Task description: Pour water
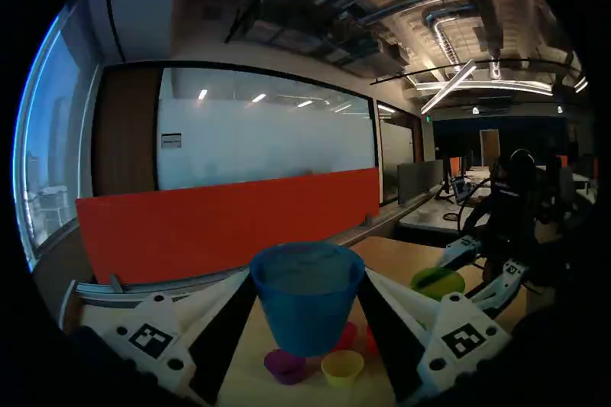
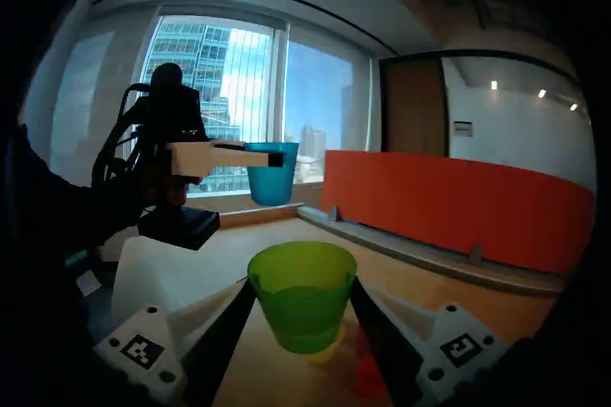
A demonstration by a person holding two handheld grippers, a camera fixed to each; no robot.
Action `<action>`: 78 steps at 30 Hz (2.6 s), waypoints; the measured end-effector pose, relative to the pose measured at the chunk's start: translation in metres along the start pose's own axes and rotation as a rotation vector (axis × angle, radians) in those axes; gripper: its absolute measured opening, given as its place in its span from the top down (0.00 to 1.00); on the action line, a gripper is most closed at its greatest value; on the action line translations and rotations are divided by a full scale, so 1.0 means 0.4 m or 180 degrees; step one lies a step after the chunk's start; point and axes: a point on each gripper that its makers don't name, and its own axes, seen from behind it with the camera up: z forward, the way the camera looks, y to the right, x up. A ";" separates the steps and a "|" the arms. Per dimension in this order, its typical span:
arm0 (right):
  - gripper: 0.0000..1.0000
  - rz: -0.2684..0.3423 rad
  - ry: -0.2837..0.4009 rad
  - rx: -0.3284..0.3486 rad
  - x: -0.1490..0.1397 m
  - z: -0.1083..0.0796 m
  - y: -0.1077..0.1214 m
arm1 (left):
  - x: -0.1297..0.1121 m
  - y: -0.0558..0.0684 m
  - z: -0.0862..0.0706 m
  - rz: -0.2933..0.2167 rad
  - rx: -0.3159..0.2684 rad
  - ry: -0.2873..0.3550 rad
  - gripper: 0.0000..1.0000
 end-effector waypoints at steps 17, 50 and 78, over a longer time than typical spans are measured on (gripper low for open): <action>0.11 0.0070 -0.0144 -0.0002 -0.041 -0.004 0.004 | -0.130 -0.019 -0.029 0.0109 -0.0010 -0.0286 0.13; 0.10 0.0103 -0.0821 0.0109 -0.220 -0.012 0.022 | -0.463 0.014 -0.038 0.0342 -0.0358 -0.1380 0.12; 0.09 0.0014 -0.1477 0.0246 -0.412 0.020 0.020 | -0.664 0.024 -0.029 0.0505 -0.0698 -0.2123 0.12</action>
